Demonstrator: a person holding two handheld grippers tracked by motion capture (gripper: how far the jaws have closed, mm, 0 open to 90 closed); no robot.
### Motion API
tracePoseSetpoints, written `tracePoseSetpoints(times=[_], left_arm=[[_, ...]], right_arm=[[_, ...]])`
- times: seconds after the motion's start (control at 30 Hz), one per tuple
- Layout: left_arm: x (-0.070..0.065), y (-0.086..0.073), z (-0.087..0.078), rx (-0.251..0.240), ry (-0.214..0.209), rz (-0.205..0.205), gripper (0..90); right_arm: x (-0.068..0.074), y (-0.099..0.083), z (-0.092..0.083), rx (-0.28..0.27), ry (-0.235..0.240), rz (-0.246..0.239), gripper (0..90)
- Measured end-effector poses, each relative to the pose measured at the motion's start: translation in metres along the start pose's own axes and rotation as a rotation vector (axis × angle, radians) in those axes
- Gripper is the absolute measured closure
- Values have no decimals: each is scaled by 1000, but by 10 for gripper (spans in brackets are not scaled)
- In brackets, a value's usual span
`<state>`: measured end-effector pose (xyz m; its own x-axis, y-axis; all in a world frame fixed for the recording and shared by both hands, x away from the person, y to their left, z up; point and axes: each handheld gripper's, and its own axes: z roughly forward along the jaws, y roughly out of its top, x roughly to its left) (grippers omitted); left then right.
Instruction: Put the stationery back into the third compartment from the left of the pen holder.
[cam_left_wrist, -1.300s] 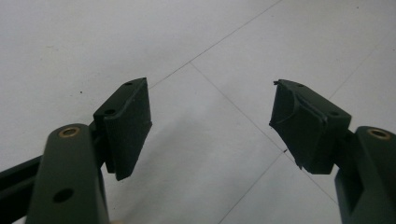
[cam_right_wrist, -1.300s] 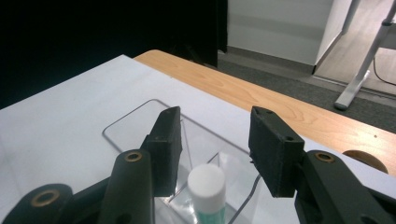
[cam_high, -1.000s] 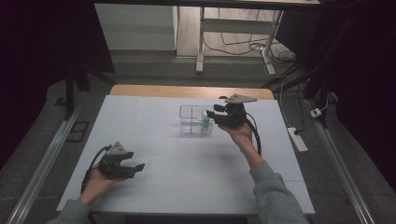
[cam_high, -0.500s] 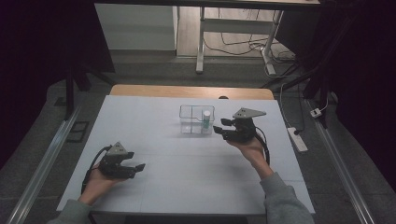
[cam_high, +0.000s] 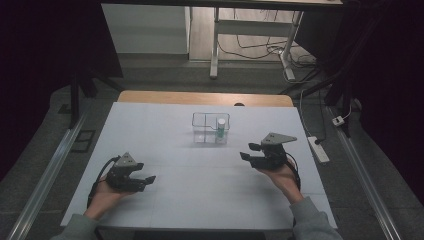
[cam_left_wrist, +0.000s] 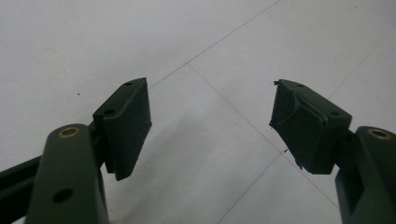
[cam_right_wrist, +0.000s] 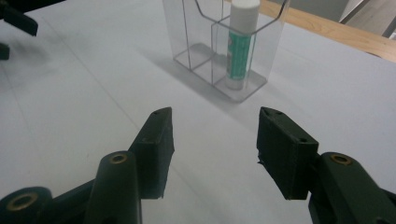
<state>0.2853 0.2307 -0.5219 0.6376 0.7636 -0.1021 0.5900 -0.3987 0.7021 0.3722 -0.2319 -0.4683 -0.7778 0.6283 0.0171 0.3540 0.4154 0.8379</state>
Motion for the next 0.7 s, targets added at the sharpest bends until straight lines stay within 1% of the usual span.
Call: tracePoseSetpoints(times=[0.13,0.33,0.4,0.47,0.53,0.57,0.6,0.7], left_arm=[[0,0,0,2,2,5,280],[0,0,-1,-1,0,6,281],[0,1,-1,-5,-2,7,281],[0,1,0,-5,-3,9,282],[0,1,0,-4,-2,10,282],[0,1,0,-4,-2,10,282],[0,1,0,-4,-2,10,282],[-1,1,0,-6,-6,7,282]], right_arm=[[2,-13,-10,-4,3,20,452],[1,-30,-21,11,-21,8,438],[-1,-34,-24,10,-13,15,433],[-4,-37,-27,5,-15,24,427],[-6,-40,-29,23,-13,31,406],[-6,-41,-30,35,-18,26,398],[-6,-42,-30,31,-17,29,394],[-6,-44,-30,48,-14,20,390]])
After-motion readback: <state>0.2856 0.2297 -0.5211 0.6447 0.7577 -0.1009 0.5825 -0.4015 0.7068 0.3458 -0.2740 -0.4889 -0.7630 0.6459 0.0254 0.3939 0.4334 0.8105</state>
